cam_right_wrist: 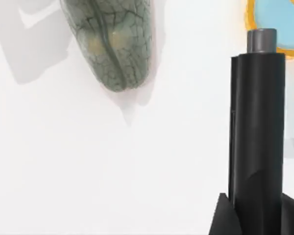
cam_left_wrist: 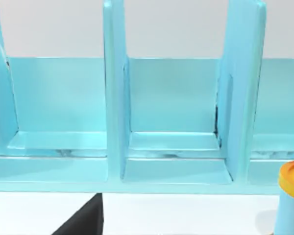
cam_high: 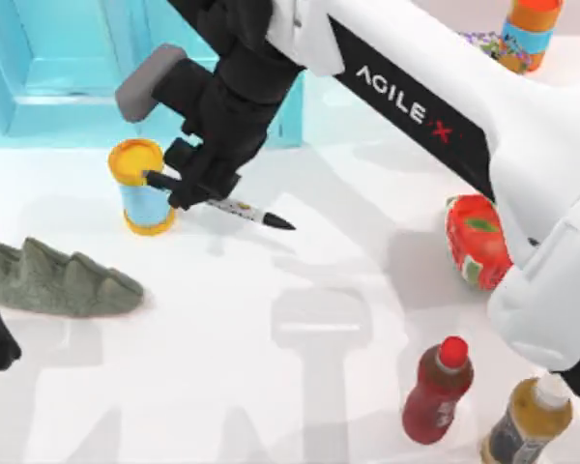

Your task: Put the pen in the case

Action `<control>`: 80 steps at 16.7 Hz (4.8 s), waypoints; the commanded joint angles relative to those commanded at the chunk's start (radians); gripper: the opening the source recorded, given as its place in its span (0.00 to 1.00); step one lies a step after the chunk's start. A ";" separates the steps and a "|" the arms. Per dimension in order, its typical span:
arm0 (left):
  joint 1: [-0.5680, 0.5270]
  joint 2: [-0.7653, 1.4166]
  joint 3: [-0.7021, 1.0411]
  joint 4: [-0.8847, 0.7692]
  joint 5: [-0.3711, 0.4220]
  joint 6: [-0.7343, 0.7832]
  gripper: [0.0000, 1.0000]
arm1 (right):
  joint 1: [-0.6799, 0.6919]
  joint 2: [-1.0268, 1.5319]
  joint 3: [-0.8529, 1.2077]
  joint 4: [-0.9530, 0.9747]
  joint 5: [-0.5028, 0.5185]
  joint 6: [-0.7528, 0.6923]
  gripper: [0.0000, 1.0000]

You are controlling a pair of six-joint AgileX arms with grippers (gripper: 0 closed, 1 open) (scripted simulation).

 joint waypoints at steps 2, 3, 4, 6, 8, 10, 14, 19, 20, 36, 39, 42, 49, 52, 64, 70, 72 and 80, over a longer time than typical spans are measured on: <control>0.000 0.000 0.000 0.000 0.000 0.000 1.00 | -0.105 -0.082 -0.108 0.074 0.019 0.100 0.00; 0.000 0.000 0.000 0.000 0.000 0.000 1.00 | -0.160 -0.126 -0.166 0.110 0.028 0.151 0.00; 0.000 0.000 0.000 0.000 0.000 0.000 1.00 | -0.209 -0.168 -0.227 0.144 0.037 0.196 0.00; 0.000 0.000 0.000 0.000 0.000 0.000 1.00 | -0.295 -0.243 -0.334 0.201 0.055 0.273 0.00; 0.000 0.000 0.000 0.000 0.000 0.000 1.00 | -0.376 -0.315 -0.423 0.263 0.074 0.350 0.00; 0.000 0.000 0.000 0.000 0.000 0.000 1.00 | -0.462 -0.394 -0.517 0.325 0.094 0.430 0.00; 0.000 0.000 0.000 0.000 0.000 0.000 1.00 | -0.632 -0.541 -0.716 0.433 0.136 0.590 0.00; 0.000 0.000 0.000 0.000 0.000 0.000 1.00 | -0.836 -0.715 -0.971 0.549 0.180 0.788 0.00; 0.000 0.000 0.000 0.000 0.000 0.000 1.00 | -0.875 -0.749 -1.022 0.572 0.187 0.826 0.00; 0.000 0.000 0.000 0.000 0.000 0.000 1.00 | -1.416 -1.225 -1.832 0.886 0.204 1.352 0.00; 0.000 0.000 0.000 0.000 0.000 0.000 1.00 | -1.423 -1.233 -1.844 0.892 0.201 1.359 0.00; 0.000 0.000 0.000 0.000 0.000 0.000 1.00 | -1.420 -1.228 -1.843 0.890 0.202 1.359 0.00; 0.000 0.000 0.000 0.000 0.000 0.000 1.00 | -1.281 -1.177 -1.862 0.942 0.234 1.465 0.00; 0.000 0.000 0.000 0.000 0.000 0.000 1.00 | -1.211 -1.144 -1.881 0.993 0.243 1.511 0.00; 0.000 0.000 0.000 0.000 0.000 0.000 1.00 | -1.284 -1.098 -1.954 1.137 0.280 1.476 0.00; 0.000 0.000 0.000 0.000 0.000 0.000 1.00 | -1.284 -1.098 -1.954 1.137 0.280 1.476 0.38; 0.000 0.000 0.000 0.000 0.000 0.000 1.00 | -1.284 -1.098 -1.954 1.137 0.280 1.476 0.53; 0.000 0.000 0.000 0.000 0.000 0.000 1.00 | -1.284 -1.098 -1.954 1.137 0.280 1.476 1.00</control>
